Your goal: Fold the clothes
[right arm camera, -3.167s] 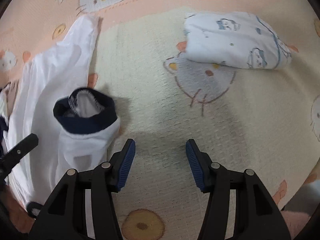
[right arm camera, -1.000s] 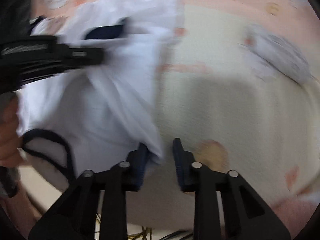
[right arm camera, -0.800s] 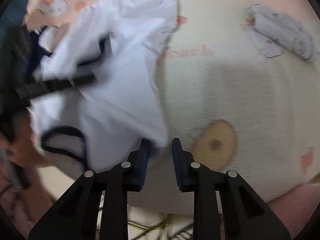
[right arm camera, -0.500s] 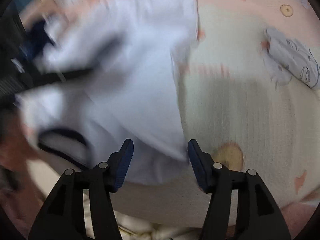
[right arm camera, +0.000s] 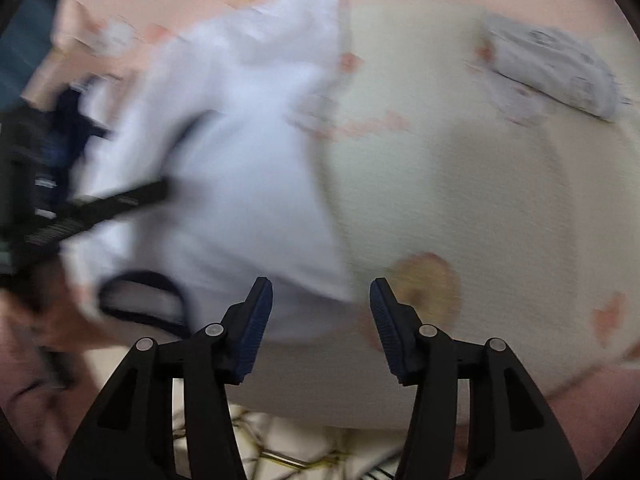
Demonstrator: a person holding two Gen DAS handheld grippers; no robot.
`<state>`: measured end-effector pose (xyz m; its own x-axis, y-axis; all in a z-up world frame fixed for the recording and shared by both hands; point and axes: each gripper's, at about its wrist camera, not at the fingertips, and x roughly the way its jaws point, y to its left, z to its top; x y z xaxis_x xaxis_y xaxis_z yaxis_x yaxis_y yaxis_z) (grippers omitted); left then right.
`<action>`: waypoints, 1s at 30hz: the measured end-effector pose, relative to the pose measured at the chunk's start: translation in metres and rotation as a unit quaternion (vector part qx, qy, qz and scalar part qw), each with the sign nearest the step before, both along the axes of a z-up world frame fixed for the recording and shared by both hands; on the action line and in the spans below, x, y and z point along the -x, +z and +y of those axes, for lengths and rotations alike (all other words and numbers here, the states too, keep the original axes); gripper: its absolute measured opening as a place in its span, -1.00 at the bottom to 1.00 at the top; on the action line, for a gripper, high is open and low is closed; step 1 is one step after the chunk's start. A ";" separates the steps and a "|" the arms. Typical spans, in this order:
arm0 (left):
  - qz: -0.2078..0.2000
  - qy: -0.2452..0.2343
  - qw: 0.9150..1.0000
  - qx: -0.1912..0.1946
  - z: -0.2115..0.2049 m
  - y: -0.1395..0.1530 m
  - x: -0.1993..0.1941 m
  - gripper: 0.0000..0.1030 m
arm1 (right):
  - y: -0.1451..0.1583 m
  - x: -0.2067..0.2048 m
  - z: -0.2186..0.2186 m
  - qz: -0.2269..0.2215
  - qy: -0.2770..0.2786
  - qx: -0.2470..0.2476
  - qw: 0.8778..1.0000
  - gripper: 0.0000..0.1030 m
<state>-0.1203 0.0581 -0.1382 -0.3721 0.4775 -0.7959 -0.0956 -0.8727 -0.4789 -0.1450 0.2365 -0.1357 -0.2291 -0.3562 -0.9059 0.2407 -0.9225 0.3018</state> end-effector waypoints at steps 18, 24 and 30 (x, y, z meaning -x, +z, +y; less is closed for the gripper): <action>-0.053 -0.087 0.995 0.010 0.027 -0.003 -0.060 -0.52 | -0.017 -0.032 0.027 -0.006 -0.039 -0.029 0.999 0.07; -0.071 -0.119 0.990 -0.024 0.051 -0.016 -0.067 -0.52 | -0.013 -0.027 0.027 -0.029 -0.052 -0.069 0.996 0.07; -0.061 -0.107 0.992 -0.021 0.058 -0.027 -0.059 -0.92 | -0.020 -0.037 0.033 -0.039 -0.065 -0.092 0.993 0.07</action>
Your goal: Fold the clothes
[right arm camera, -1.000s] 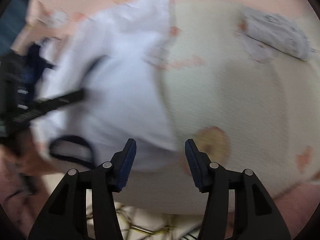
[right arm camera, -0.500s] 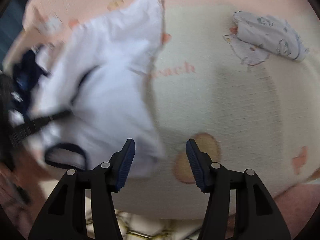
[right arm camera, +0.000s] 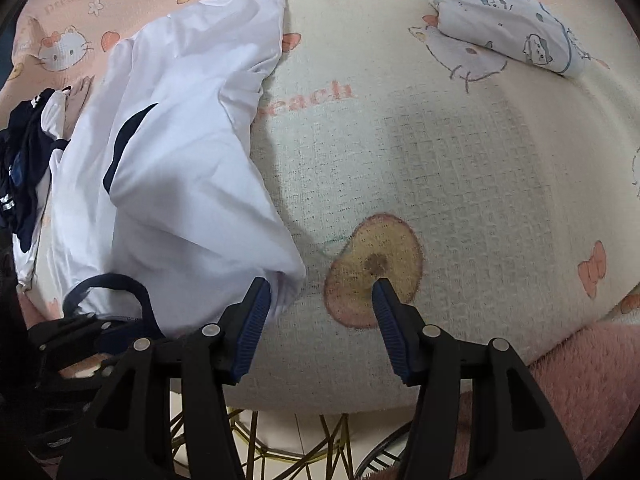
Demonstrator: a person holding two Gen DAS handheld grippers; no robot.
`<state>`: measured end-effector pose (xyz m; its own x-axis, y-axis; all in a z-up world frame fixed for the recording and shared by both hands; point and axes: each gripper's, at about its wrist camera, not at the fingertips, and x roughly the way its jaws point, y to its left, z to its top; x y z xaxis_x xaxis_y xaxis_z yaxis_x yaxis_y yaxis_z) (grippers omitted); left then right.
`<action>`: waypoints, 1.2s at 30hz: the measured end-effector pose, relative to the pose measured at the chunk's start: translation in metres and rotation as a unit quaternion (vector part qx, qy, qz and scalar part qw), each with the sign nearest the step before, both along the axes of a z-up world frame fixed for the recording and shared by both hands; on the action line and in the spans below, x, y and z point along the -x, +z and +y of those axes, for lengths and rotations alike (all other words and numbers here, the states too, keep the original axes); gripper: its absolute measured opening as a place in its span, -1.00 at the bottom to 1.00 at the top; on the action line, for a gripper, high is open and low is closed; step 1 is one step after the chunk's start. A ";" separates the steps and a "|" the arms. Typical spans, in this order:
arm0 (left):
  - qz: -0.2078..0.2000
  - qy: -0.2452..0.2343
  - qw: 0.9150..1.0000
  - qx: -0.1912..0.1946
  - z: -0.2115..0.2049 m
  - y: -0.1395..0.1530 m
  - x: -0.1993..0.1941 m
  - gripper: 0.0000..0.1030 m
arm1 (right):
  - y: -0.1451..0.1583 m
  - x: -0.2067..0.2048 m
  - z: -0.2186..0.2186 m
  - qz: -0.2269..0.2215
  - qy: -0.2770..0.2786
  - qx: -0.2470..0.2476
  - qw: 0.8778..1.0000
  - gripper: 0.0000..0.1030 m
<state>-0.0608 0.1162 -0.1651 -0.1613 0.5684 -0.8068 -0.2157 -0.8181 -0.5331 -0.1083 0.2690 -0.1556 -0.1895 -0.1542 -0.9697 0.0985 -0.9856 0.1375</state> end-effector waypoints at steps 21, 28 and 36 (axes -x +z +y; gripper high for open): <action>-0.001 0.034 0.999 -0.026 -0.054 0.029 0.001 -0.38 | 0.032 -0.035 -0.003 0.034 0.087 0.060 0.994 0.18; 0.086 0.127 0.988 0.029 -0.077 0.041 0.067 -0.38 | 0.045 0.022 -0.028 0.083 0.074 0.002 0.994 0.18; 0.046 0.032 0.998 -0.016 -0.035 0.015 0.097 -0.42 | 0.006 0.025 -0.037 -0.014 0.131 -0.054 0.990 0.21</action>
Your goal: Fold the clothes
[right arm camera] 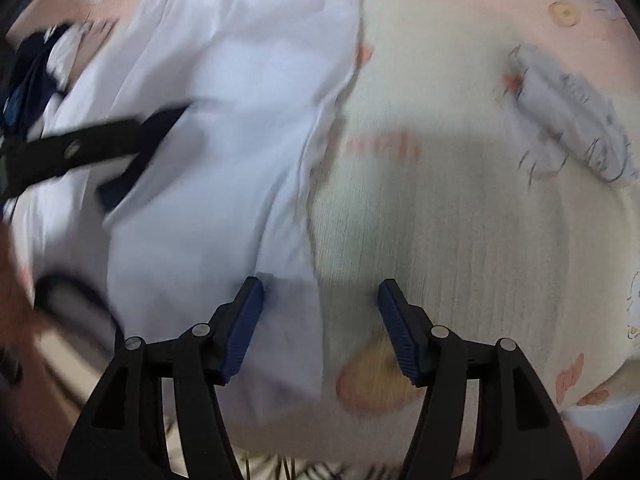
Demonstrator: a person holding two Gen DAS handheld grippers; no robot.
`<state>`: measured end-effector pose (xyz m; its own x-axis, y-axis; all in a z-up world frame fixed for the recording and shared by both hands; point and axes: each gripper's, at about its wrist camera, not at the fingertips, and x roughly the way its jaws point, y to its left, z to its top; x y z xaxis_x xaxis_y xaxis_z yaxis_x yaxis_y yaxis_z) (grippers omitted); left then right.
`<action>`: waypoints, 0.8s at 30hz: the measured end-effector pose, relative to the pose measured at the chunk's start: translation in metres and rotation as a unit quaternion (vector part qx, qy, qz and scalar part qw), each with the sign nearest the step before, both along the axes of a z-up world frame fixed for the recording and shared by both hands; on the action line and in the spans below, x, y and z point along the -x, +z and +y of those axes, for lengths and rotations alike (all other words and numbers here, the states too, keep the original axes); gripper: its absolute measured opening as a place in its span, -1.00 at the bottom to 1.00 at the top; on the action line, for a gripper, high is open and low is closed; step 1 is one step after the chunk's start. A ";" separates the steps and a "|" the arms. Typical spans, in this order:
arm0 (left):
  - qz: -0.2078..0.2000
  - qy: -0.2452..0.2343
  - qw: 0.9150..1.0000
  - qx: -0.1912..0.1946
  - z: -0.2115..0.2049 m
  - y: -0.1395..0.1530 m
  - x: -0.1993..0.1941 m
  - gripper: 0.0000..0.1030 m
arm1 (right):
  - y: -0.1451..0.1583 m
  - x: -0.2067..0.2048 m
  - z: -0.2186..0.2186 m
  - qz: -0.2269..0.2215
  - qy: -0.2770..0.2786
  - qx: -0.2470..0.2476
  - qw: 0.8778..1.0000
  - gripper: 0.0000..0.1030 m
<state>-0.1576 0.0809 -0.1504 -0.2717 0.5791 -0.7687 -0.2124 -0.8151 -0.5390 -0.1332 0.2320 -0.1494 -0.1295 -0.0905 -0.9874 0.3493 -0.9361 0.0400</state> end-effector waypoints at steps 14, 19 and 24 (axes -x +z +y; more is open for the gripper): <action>0.026 -0.022 0.998 0.051 0.008 0.007 0.025 -0.42 | 0.030 0.055 0.000 0.108 -0.028 0.004 0.994 0.21; 0.032 -0.012 0.998 0.060 -0.002 0.012 0.029 -0.45 | 0.006 0.048 0.003 0.091 -0.006 0.002 0.996 0.21; 0.051 -0.094 0.987 0.119 0.027 0.006 0.019 -0.45 | 0.009 0.042 0.020 0.076 -0.029 0.036 0.996 0.21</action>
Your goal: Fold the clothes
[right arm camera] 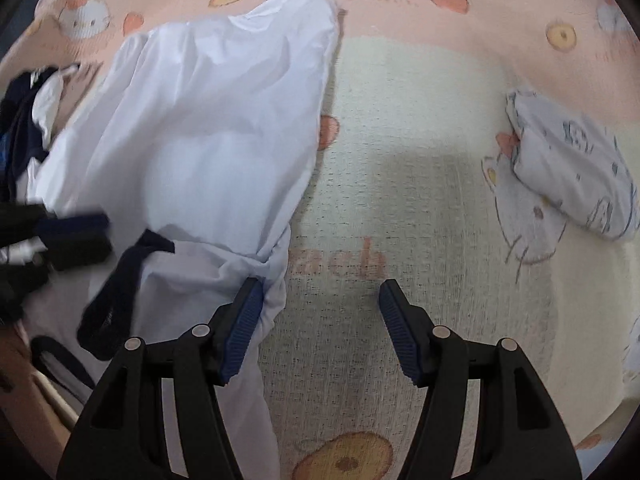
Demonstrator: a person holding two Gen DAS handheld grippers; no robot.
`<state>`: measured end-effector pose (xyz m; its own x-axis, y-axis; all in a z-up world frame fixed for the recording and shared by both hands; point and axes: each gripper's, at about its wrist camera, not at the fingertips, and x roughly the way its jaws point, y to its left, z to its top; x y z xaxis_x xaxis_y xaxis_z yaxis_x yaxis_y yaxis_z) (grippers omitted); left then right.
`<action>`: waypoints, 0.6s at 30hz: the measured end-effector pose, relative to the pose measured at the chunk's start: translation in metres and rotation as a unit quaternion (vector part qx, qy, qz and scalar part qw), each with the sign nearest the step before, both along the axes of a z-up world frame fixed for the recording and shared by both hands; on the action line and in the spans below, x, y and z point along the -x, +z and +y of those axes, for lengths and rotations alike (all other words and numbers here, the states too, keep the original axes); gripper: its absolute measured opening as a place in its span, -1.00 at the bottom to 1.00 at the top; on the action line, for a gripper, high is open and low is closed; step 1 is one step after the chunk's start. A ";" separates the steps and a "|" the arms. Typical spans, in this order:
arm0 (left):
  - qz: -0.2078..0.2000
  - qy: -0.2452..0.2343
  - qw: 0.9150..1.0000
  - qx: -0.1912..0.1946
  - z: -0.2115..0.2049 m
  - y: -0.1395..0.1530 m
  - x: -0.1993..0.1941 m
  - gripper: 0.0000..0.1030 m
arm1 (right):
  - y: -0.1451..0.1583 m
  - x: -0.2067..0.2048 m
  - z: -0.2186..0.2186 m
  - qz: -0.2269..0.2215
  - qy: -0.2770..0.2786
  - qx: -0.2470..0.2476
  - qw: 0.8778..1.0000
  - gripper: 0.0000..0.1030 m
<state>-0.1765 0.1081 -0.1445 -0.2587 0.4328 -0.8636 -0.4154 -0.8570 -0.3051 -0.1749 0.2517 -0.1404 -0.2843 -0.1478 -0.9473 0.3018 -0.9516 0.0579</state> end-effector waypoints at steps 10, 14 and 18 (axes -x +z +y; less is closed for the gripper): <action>0.042 -0.025 0.998 0.042 0.040 -0.012 0.018 -0.46 | 0.006 -0.009 0.011 -0.015 0.004 0.055 0.998 0.21; 0.048 0.043 0.997 0.037 0.027 -0.017 0.019 -0.76 | -0.008 0.010 0.007 -0.009 0.013 0.052 0.999 0.23; 0.039 0.156 0.987 0.027 -0.006 -0.015 0.017 -0.91 | -0.011 0.011 0.000 -0.001 0.025 0.026 0.999 0.21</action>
